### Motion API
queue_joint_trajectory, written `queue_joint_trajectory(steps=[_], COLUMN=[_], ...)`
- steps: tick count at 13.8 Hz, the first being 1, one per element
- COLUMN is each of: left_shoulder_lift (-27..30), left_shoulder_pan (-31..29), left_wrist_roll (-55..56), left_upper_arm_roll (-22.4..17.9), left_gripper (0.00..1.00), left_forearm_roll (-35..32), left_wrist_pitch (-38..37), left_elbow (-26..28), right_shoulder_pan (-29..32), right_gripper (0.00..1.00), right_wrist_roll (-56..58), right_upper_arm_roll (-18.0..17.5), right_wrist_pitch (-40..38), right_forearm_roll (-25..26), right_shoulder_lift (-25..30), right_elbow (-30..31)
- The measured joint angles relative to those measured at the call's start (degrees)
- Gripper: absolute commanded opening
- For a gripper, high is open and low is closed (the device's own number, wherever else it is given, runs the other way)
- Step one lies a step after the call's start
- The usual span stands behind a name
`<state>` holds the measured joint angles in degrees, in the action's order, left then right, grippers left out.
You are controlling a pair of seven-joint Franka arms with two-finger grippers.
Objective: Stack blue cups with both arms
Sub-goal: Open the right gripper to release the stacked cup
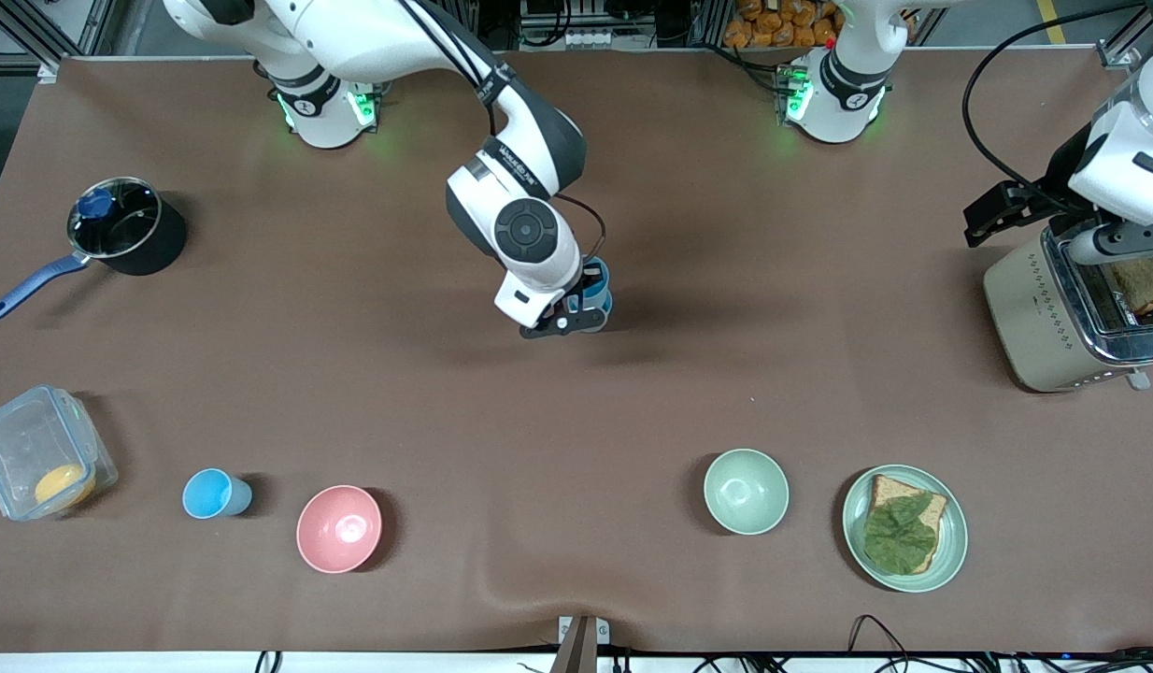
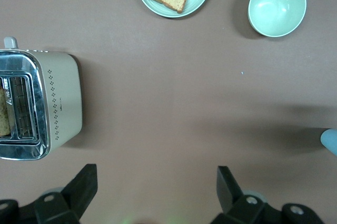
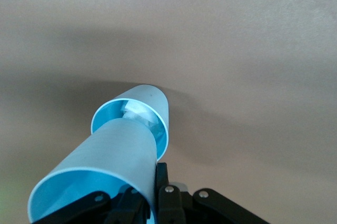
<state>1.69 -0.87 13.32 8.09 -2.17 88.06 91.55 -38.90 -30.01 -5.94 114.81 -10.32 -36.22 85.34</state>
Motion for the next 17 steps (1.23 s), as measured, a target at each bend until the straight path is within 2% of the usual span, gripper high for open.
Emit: queue_joint_trajectory(steps=[2,3,4,5,12,15,17], left_shoulder_lift=[0.2,0.2,0.2,0.2,0.26,0.26,0.25], left_shoulder_pan=[0.0,0.0,0.0,0.0,-0.03,-0.03,-0.01], left_wrist_roll=[0.0,0.0,0.0,0.0,0.0,0.0,0.0], left_upper_arm_roll=[0.01,0.02,0.04,0.04,-0.01,-0.01,0.03], left_gripper=[1.0,1.0,1.0,1.0,1.0,1.0,1.0], left_forearm_roll=[0.0,0.0,0.0,0.0,0.36,0.46,0.65], left_wrist_pitch=[-0.21,-0.25,-0.25,-0.25,-0.25,-0.25,-0.25], left_elbow=[0.0,0.0,0.01,0.01,-0.03,-0.03,-0.01], right_shoulder_pan=[-0.06,-0.06,-0.06,-0.06,0.18,3.25,8.45], right_gripper=[0.0,0.18,0.55,1.0,1.0,1.0,1.0], right_wrist_roll=[-0.13,-0.14,-0.15,-0.33,-2.87,-3.06,0.39], right_upper_arm_roll=[0.14,0.24,0.31,0.34,0.77,1.45,1.62], right_wrist_pitch=[0.11,0.11,0.11,0.11,-0.22,-5.12,-11.77], right_forearm_roll=[0.21,0.22,0.22,0.21,0.21,0.21,0.28], right_shoulder_lift=[-0.24,-0.24,-0.24,-0.24,-0.04,2.22,5.29], right_elbow=[-0.02,-0.03,-0.04,-0.07,-2.52,-5.78,-6.81])
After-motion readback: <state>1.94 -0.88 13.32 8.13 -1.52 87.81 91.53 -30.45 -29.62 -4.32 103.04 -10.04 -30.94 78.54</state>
